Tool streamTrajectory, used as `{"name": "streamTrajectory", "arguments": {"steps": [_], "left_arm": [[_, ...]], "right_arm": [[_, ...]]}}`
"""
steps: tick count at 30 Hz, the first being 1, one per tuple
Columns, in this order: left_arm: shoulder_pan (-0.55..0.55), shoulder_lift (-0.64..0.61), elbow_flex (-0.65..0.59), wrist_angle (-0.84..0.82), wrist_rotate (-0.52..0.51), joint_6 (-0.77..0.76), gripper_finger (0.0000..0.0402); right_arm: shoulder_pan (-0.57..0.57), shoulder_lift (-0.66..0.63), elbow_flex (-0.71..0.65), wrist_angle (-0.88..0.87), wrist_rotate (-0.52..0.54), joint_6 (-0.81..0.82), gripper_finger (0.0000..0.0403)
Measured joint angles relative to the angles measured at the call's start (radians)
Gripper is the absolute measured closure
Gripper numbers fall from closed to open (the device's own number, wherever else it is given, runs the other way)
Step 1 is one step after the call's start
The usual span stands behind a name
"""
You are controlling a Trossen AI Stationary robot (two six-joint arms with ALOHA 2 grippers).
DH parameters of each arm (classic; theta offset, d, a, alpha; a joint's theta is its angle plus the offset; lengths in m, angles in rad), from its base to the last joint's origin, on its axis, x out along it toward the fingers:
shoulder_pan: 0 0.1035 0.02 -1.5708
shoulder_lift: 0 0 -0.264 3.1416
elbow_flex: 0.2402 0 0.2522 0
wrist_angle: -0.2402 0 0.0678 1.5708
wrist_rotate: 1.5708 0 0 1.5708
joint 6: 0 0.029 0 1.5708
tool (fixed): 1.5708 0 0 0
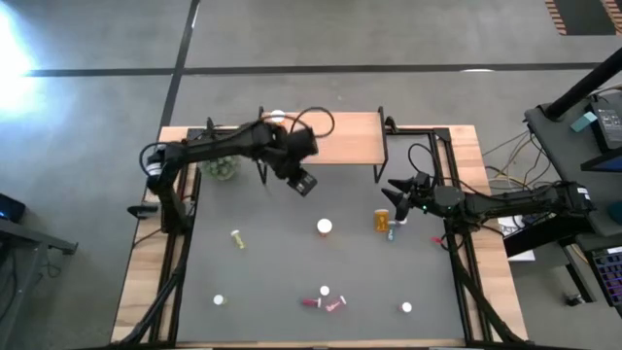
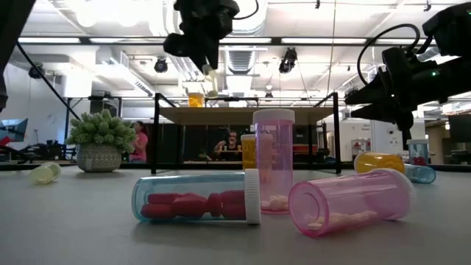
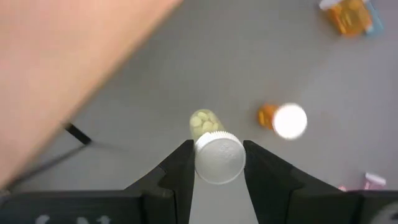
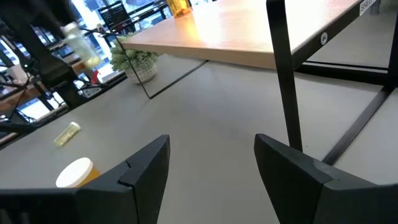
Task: Pick and place medicine bottles onto shelf by color
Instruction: Put the top yellow pill bottle to the right of the orange pill bottle on the shelf
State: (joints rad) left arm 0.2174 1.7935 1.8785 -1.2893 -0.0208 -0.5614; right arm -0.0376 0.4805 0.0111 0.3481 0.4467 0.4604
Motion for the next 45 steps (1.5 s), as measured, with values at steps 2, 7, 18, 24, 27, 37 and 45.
{"name": "streamTrajectory", "arguments": {"steps": [2,7,18,24,27,37,45], "left_arm": [[0.026,0.009,0.024,-0.006,-0.004,0.023,0.0296],[0.089,0.026,0.074,-0.018,-0.016,0.095,0.0296],[0.229,0.028,0.081,-0.088,-0.018,0.264,0.0296],[0.270,0.029,0.079,-0.091,-0.018,0.335,0.0296],[0.277,0.036,0.079,-0.102,-0.017,0.343,0.0296],[0.282,0.048,0.079,-0.135,-0.024,0.385,0.0285],[0.294,0.048,0.078,-0.113,-0.039,0.384,0.0284]], "right_arm": [[0.000,0.000,0.000,0.000,0.000,0.000,0.0179],[0.000,0.000,0.000,0.000,0.000,0.000,0.0179],[0.000,0.000,0.000,0.000,0.000,0.000,0.0179],[0.000,0.000,0.000,0.000,0.000,0.000,0.0179],[0.000,0.000,0.000,0.000,0.000,0.000,0.0179],[0.000,0.000,0.000,0.000,0.000,0.000,0.0179],[0.000,0.000,0.000,0.000,0.000,0.000,0.0179]]}}
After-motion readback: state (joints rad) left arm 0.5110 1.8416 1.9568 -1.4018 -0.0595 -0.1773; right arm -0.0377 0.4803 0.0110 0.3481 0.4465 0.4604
